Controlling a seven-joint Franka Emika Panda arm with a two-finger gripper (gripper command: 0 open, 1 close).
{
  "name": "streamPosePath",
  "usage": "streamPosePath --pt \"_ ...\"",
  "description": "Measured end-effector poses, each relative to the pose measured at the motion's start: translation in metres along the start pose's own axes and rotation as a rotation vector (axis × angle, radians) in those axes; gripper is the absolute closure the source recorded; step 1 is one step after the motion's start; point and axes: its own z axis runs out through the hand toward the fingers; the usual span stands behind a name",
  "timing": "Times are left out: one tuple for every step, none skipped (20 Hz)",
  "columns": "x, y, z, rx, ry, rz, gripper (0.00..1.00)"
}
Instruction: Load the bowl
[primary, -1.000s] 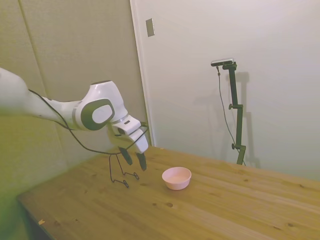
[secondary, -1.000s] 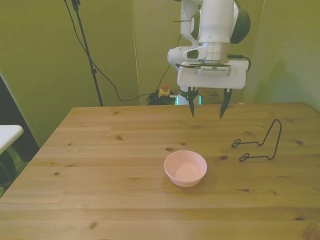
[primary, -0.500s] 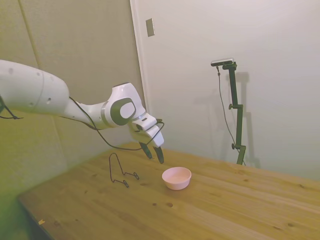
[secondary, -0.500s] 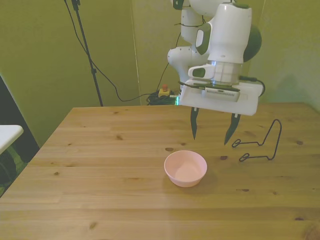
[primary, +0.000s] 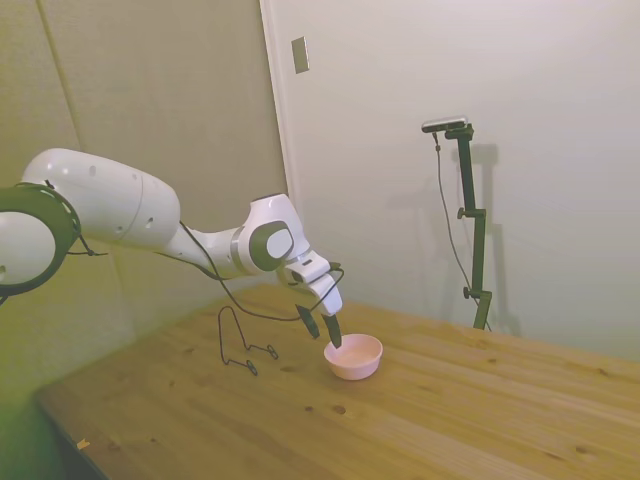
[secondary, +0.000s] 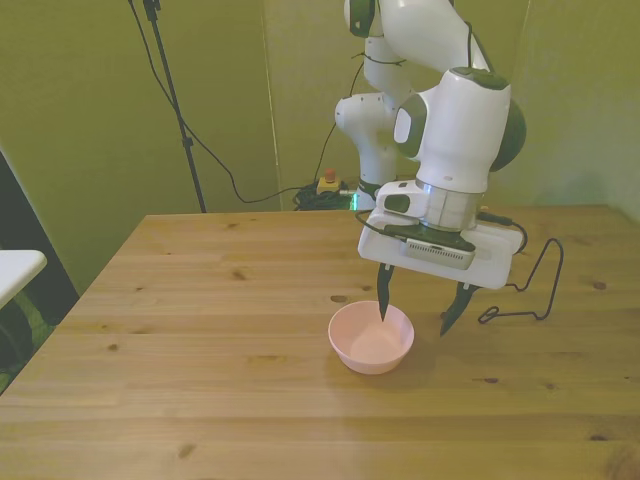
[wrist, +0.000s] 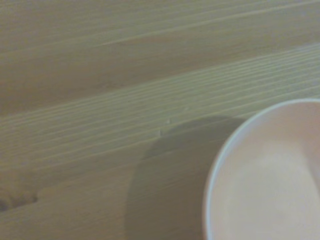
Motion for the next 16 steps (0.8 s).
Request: streamPosePath --pt "0.002 0.000 0.003 -0.003 0.002 0.004 0.00" --pt "0.005 0.000 0.006 -0.006 0.003 0.009 0.00" --pt "0.008 -0.001 0.009 -0.008 0.006 0.012 0.00" --pt "0.009 -0.002 0.012 -0.010 0.007 0.015 1.00" --pt "0.011 -0.004 0.014 -0.010 0.009 0.016 1.00" --pt "0.011 -0.006 0.016 -0.011 0.010 0.016 1.00" --pt "0.012 -0.007 0.019 -0.013 0.010 0.016 1.00" --pt "0.013 -0.008 0.021 -0.014 0.011 0.017 1.00" --pt "0.014 -0.009 0.023 -0.016 0.011 0.018 1.00" --pt "0.015 -0.009 0.025 -0.017 0.012 0.020 1.00" --pt "0.016 -0.009 0.026 -0.018 0.013 0.021 1.00" --pt "0.016 -0.009 0.026 -0.018 0.013 0.022 1.00" --pt "0.017 -0.009 0.025 -0.017 0.013 0.023 1.00" --pt "0.017 -0.010 0.025 -0.017 0.013 0.024 1.00" --pt "0.017 -0.010 0.025 -0.017 0.012 0.024 1.00" --pt "0.017 -0.009 0.025 -0.018 0.011 0.025 1.00"
